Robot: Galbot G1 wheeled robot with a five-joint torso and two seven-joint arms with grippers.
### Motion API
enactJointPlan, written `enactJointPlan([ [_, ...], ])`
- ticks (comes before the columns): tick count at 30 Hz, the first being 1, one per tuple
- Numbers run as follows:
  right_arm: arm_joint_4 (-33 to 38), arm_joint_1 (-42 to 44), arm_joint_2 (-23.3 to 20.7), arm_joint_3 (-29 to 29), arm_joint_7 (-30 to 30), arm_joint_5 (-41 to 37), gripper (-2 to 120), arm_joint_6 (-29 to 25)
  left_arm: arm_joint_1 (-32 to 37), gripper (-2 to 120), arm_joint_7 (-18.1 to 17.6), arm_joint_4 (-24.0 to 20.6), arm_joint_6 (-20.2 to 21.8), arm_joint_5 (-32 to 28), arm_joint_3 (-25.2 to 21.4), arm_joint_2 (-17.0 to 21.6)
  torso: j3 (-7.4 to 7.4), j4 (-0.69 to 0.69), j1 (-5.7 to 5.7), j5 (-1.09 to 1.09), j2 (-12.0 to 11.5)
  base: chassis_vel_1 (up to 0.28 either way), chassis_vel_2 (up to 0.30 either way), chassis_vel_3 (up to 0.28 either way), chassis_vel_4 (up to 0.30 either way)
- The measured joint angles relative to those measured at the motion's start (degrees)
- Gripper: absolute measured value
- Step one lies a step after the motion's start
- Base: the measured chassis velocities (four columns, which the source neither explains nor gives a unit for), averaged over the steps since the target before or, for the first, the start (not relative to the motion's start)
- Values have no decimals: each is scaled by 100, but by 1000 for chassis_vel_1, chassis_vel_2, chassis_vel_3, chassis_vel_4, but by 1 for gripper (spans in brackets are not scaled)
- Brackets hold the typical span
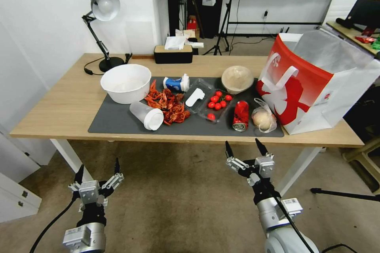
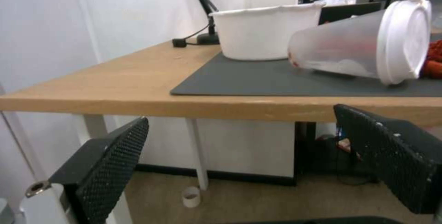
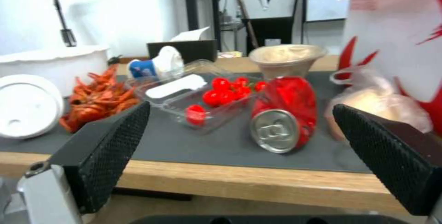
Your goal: Pick up the trash from the table and place it into the takeout bag.
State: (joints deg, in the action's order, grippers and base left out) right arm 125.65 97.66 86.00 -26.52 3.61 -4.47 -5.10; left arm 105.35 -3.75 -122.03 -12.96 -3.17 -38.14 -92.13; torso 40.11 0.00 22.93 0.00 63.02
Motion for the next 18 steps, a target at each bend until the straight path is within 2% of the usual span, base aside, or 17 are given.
enactJointPlan([
  [13, -98, 14, -6, -77, -181, 2, 100, -46, 9, 100, 137, -49, 13, -5, -12, 4, -1, 0, -1, 1, 0, 0, 0, 0, 0],
  [16, -110, 19, -13, -72, -306, 2, 100, -45, 19, 100, 170, -50, 63, 0, -9, 8, -1, 0, -1, 1, 0, 0, 0, 0, 0],
  [18, -111, 6, -47, -46, -599, 2, 100, 110, 19, 100, 182, -50, 84, 0, 1, 11, -1, 0, -1, 0, 0, 0, 0, 0, 0],
])
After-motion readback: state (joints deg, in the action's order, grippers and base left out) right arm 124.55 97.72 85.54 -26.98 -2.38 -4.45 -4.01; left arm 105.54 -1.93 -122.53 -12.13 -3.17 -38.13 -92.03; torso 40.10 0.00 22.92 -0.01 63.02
